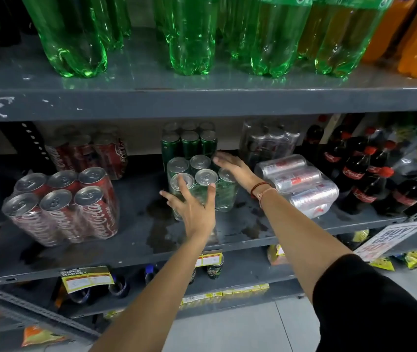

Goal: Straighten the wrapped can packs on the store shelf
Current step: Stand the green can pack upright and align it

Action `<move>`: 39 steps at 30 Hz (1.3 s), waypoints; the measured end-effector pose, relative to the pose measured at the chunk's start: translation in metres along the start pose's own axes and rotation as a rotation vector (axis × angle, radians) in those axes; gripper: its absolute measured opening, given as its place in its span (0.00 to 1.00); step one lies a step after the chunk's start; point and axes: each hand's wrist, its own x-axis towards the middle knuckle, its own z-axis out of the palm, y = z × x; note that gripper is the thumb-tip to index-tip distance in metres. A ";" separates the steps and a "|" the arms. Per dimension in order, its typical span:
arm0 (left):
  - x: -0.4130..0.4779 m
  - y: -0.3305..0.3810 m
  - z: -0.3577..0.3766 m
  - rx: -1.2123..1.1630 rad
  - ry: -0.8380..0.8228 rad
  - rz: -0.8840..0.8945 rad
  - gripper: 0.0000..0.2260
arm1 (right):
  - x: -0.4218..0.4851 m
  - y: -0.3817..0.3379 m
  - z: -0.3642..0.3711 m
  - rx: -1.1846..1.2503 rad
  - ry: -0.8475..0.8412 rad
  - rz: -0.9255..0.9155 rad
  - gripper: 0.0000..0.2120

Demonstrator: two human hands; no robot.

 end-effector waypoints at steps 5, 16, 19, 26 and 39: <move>0.037 -0.015 -0.022 0.000 -0.039 0.046 0.35 | -0.039 0.017 0.011 0.040 0.206 -0.077 0.20; 0.119 -0.013 -0.085 0.143 -0.395 0.183 0.23 | -0.126 0.021 0.128 -0.179 0.613 -0.196 0.28; 0.081 -0.009 -0.084 -0.040 -0.028 0.132 0.21 | -0.122 0.018 0.110 -0.092 0.598 -0.238 0.26; -0.038 0.000 -0.019 -0.030 0.130 0.011 0.45 | -0.023 -0.019 0.032 -0.260 0.087 -0.142 0.31; 0.038 -0.023 -0.053 0.115 -0.067 0.107 0.45 | -0.015 0.005 0.024 -0.303 0.128 -0.077 0.27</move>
